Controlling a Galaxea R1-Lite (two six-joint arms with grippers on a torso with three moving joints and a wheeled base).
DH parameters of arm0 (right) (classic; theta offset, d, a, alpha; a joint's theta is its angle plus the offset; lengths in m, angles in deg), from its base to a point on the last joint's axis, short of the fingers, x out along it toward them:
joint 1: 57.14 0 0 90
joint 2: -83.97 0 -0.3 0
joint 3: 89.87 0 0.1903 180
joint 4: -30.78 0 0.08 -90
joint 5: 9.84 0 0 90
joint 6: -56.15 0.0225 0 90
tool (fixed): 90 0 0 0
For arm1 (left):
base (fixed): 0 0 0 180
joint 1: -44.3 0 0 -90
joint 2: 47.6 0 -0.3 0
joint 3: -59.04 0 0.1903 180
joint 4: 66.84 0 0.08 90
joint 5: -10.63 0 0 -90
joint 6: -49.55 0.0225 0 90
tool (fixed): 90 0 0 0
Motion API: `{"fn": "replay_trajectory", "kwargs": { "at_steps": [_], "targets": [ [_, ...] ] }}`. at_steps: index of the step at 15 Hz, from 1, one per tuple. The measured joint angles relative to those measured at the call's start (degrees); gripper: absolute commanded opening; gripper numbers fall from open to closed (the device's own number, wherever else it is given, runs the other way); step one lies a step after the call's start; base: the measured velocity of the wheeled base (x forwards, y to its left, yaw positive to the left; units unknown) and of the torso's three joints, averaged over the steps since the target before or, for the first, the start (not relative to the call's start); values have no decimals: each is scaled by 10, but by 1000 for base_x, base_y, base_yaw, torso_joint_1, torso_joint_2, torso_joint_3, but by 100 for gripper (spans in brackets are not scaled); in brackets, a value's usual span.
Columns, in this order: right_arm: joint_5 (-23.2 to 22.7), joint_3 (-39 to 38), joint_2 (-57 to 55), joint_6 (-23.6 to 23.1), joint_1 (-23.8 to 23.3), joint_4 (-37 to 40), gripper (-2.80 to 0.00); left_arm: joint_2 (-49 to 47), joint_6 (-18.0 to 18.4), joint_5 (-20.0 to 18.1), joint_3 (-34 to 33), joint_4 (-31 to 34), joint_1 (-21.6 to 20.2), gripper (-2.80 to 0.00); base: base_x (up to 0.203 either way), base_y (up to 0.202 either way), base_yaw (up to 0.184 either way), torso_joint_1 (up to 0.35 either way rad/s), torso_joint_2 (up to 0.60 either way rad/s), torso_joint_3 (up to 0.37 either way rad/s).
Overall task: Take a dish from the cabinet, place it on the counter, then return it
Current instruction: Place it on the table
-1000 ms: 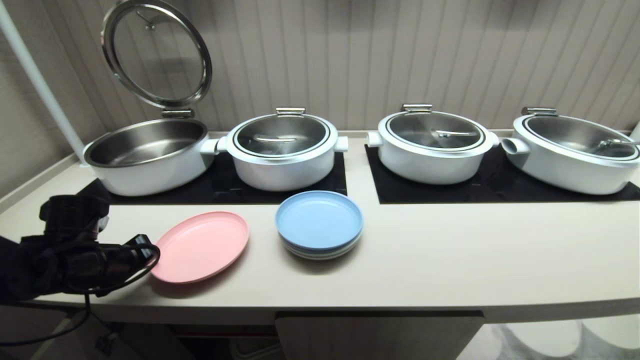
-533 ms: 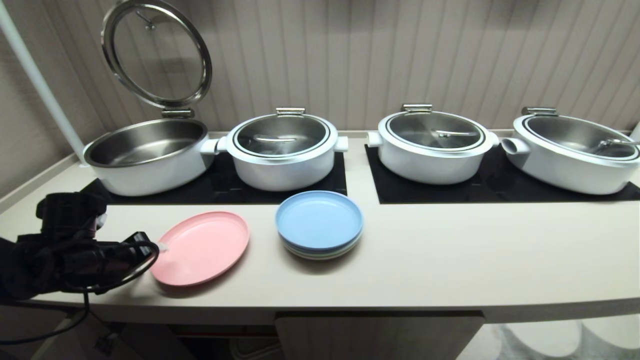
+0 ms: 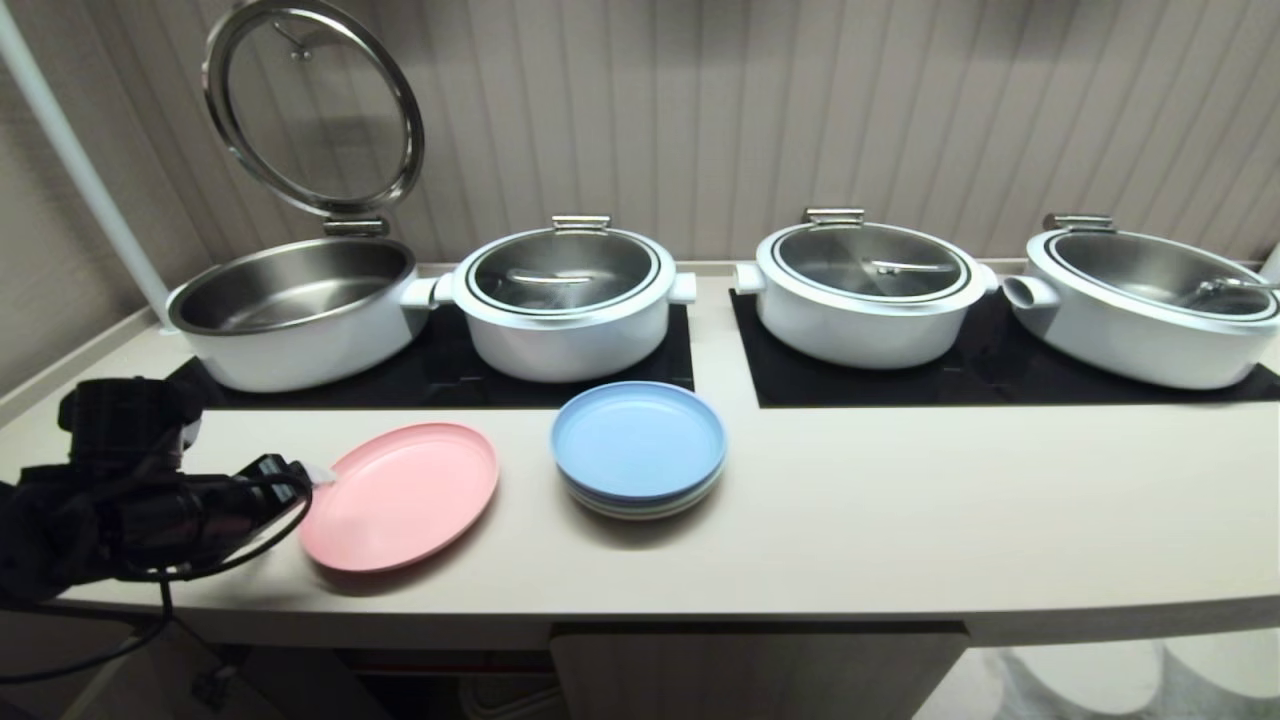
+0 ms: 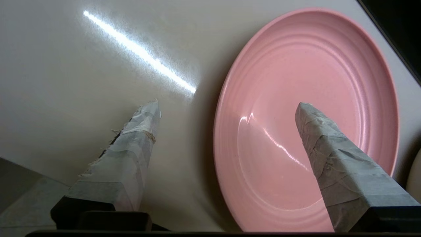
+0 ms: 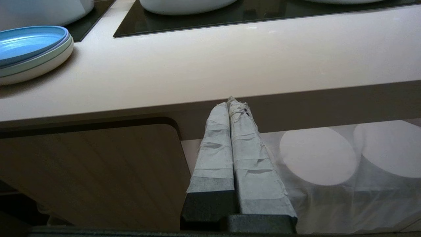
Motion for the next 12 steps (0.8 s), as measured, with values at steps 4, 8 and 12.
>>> {"fn": "replay_trajectory", "kwargs": {
  "at_steps": [4, 8, 12],
  "targets": [
    [0, 0, 0, 0, 0, 0, -280, 5, 1, 5, -1, -26, 0, 0, 0, 0, 0, 0, 0, 0],
    [0, 0, 0, 0, 0, 0, -280, 17, 52, 6, -13, -47, -1, 0, 0, 0, 0, 0, 0, 0],
    [0, 0, 0, 0, 0, 0, -280, 22, 121, 5, -67, -189, -3, 0, 0, 0, 0, 0, 0, 0]
  ]
}}
